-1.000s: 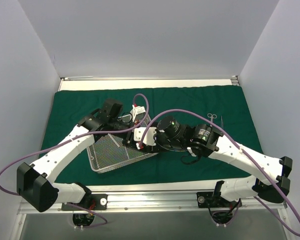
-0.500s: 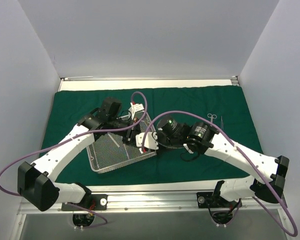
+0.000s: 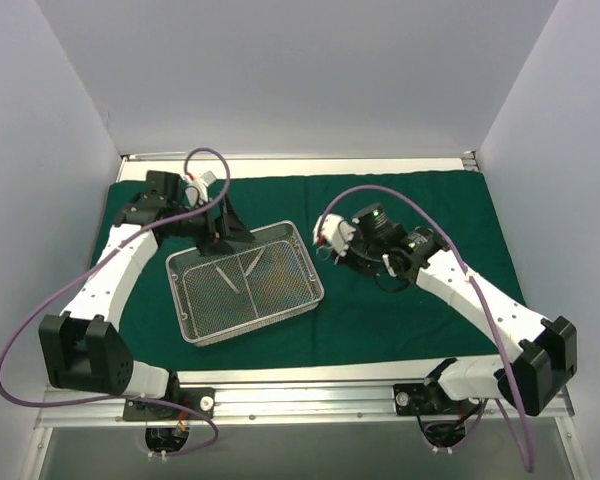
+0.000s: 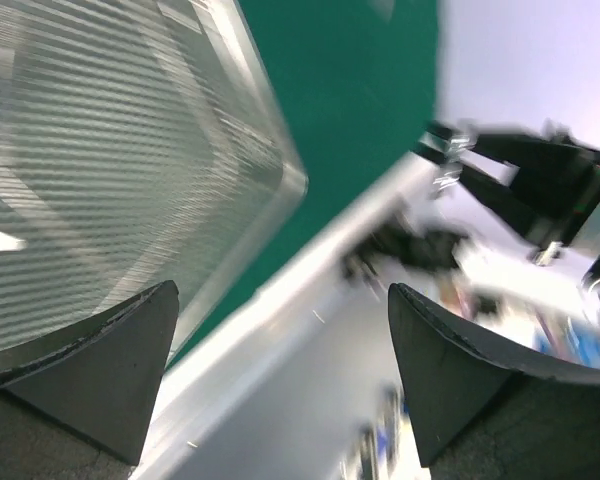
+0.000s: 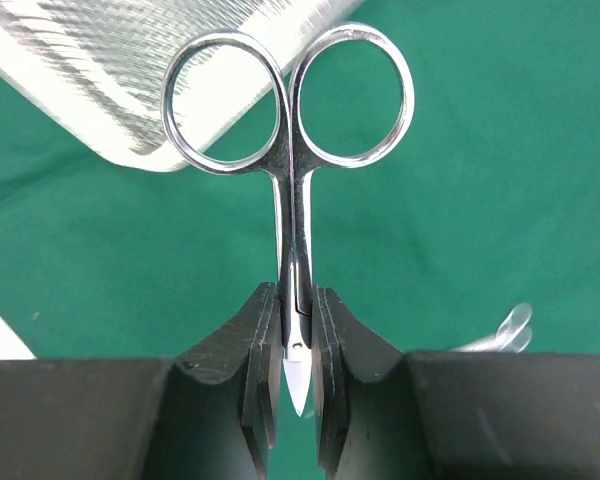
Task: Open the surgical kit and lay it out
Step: Place the medical item in the surgical kit.
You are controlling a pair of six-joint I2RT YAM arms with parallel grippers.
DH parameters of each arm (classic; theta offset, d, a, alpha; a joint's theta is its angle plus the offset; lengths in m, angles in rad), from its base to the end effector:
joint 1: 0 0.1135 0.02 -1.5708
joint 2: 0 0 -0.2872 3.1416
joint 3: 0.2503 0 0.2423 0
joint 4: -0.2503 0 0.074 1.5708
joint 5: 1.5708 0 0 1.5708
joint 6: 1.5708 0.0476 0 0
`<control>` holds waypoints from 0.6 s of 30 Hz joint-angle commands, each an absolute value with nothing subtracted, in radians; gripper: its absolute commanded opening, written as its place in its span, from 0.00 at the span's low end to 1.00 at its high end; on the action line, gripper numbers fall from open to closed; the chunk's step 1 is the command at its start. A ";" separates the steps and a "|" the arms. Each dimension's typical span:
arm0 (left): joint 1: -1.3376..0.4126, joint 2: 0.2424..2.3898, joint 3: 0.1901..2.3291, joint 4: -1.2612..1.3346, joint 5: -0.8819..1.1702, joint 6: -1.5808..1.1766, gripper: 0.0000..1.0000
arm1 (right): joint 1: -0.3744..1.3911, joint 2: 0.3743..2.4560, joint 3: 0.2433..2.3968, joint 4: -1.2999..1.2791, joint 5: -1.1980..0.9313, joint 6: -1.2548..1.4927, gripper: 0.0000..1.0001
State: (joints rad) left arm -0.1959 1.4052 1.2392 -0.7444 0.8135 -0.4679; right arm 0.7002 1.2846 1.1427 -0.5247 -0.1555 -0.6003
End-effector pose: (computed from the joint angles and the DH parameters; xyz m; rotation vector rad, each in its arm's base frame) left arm 0.2675 -0.0883 0.3329 0.0266 2.5095 -1.2884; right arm 0.2055 0.1828 0.3404 -1.4210 1.7286 0.2282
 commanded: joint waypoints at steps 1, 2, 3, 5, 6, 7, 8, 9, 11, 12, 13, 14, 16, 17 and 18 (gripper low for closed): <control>-0.123 1.452 1.342 -0.840 0.573 -0.375 0.94 | 0.550 1.272 1.086 -0.370 -0.158 -0.395 0.00; -0.124 1.466 1.363 -0.862 0.539 -0.364 0.94 | 0.475 1.287 1.085 -0.342 -0.149 -0.330 0.00; -0.124 1.477 1.397 -0.880 0.496 -0.357 0.94 | 0.439 1.336 1.089 -0.321 -0.149 -0.268 0.00; -0.124 1.489 1.404 -0.871 0.480 -0.354 0.94 | 0.368 1.397 1.118 -0.296 -0.169 -0.112 0.00; -0.124 1.491 1.399 -0.853 0.488 -0.354 0.94 | 0.317 1.461 1.124 -0.284 -0.166 -0.060 0.00; -0.123 1.500 1.396 -0.850 0.501 -0.347 0.94 | 0.296 1.494 1.132 -0.282 -0.169 -0.002 0.00; -0.120 1.505 1.391 -0.836 0.520 -0.342 0.94 | 0.282 1.521 1.138 -0.281 -0.163 0.021 0.00; -0.118 1.511 1.384 -0.825 0.544 -0.339 0.94 | 0.266 1.573 1.144 -0.282 -0.141 0.047 0.00; -0.118 1.528 1.365 -0.810 0.621 -0.331 0.94 | 0.246 1.629 1.178 -0.294 -0.112 0.070 0.00; -0.118 1.532 1.362 -0.802 0.635 -0.331 0.94 | 0.224 1.681 1.192 -0.310 -0.100 0.074 0.00; -0.118 1.535 1.355 -0.796 0.650 -0.330 0.94 | 0.212 1.707 1.207 -0.319 -0.091 0.075 0.00; -0.118 1.534 1.350 -0.779 0.660 -0.333 0.94 | 0.197 1.732 1.235 -0.325 -0.089 0.074 0.00; -0.118 1.529 1.348 -0.776 0.660 -0.336 0.94 | 0.166 1.788 1.250 -0.325 -0.077 0.068 0.00; -0.118 1.528 1.350 -0.770 0.658 -0.334 0.94 | 0.160 1.802 1.267 -0.324 -0.062 0.060 0.00; -0.120 1.528 1.354 -0.775 0.655 -0.333 0.94 | 0.152 1.828 1.273 -0.318 -0.064 0.045 0.00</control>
State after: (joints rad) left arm -0.1188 1.5375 1.3411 -0.8135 0.6163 -0.3557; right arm 0.1806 1.8133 1.2049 -0.3069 -0.1078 0.0269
